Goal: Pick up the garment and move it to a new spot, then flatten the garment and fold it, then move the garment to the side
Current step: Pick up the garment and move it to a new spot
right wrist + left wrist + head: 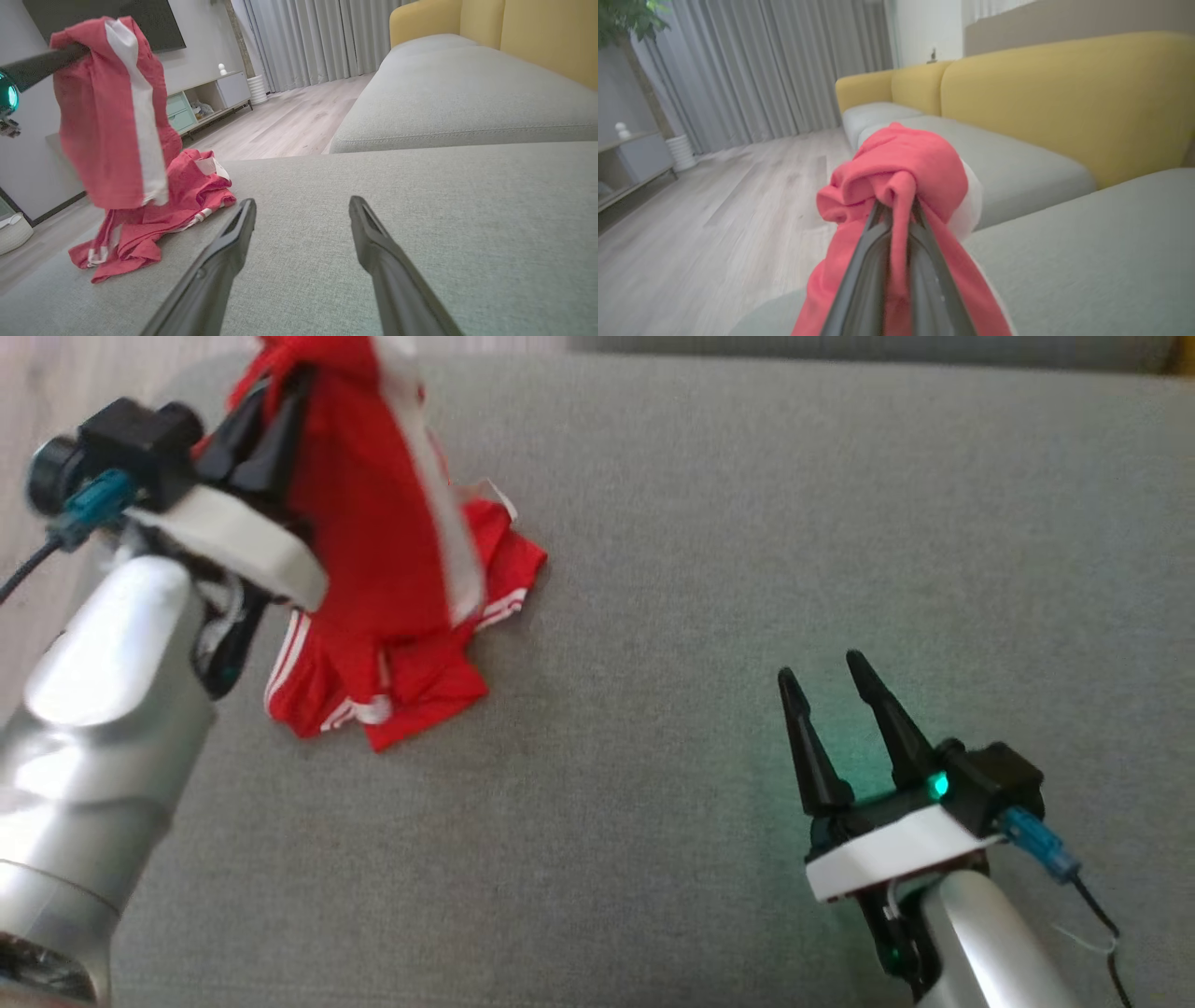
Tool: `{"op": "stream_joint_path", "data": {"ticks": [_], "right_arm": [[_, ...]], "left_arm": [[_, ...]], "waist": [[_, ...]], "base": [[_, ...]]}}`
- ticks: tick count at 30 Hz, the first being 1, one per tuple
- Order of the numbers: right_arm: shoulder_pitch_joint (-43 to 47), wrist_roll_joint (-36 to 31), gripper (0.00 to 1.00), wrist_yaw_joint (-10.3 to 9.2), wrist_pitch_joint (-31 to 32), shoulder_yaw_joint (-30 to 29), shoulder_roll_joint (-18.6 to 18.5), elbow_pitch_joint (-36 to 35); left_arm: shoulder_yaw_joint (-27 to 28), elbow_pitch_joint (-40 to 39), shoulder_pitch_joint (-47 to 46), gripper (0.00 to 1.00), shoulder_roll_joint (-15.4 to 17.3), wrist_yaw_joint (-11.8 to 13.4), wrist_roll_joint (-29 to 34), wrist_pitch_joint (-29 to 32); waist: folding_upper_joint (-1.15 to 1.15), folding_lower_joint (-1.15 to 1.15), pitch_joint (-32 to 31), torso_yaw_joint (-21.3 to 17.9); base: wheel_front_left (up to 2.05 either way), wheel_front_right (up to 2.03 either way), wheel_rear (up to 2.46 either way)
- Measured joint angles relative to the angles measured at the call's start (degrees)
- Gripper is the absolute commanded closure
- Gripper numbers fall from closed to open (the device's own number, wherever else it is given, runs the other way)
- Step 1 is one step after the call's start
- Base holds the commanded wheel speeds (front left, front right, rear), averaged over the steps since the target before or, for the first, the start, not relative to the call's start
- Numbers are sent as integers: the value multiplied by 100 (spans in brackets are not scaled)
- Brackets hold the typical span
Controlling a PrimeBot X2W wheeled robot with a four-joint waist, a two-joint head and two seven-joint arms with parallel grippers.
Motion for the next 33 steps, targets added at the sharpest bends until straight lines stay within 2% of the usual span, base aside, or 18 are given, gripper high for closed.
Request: {"op": "stream_joint_path", "data": {"ticks": [6, 14, 19, 24, 25, 26, 29, 33], "right_arm": [[125, 156, 0, 0, 0, -94, 2, -21], [189, 303, 0, 0, 0, -155, 3, -92], [145, 553, 0, 0, 0, -205, 3, -201], [-52, 697, 0, 0, 0, -152, 3, -364], [-76, 732, 0, 0, 0, -149, 2, -407], [-81, 754, 0, 0, 0, -155, 2, -444], [-81, 835, 0, 0, 0, -162, 2, -487], [-81, 839, 0, 0, 0, -203, 3, -555]], "left_arm": [[-460, -1069, 79, 100, 53, 0, -119, 436], [-769, -2275, 326, 100, -68, 76, -344, 1082], [-957, -2544, 321, 100, -249, 207, -302, 1325], [-1066, -2370, 90, 100, -599, 249, -261, 1327], [-1133, -2256, 9, 56, -666, 246, -226, 1327], [-1167, -2105, -59, 0, -751, 242, -180, 1327], [-1390, -1666, -208, 0, -867, 162, -40, 1365], [-1372, -1182, -221, 0, -839, 154, 20, 1078]], "waist": [[0, -1, -391, -148], [0, 0, -481, -741], [0, 0, -344, -1290], [0, 1, -104, -1890], [0, 1, -50, -2001], [0, 1, 9, -2107], [0, 1, 199, -2358], [0, 2, 425, -2503]], "base": [[0, 0, 0], [0, 0, 0], [0, 0, 0], [0, 0, 0], [0, 0, 0], [0, 0, 0], [0, 0, 0], [0, 0, 0]]}}
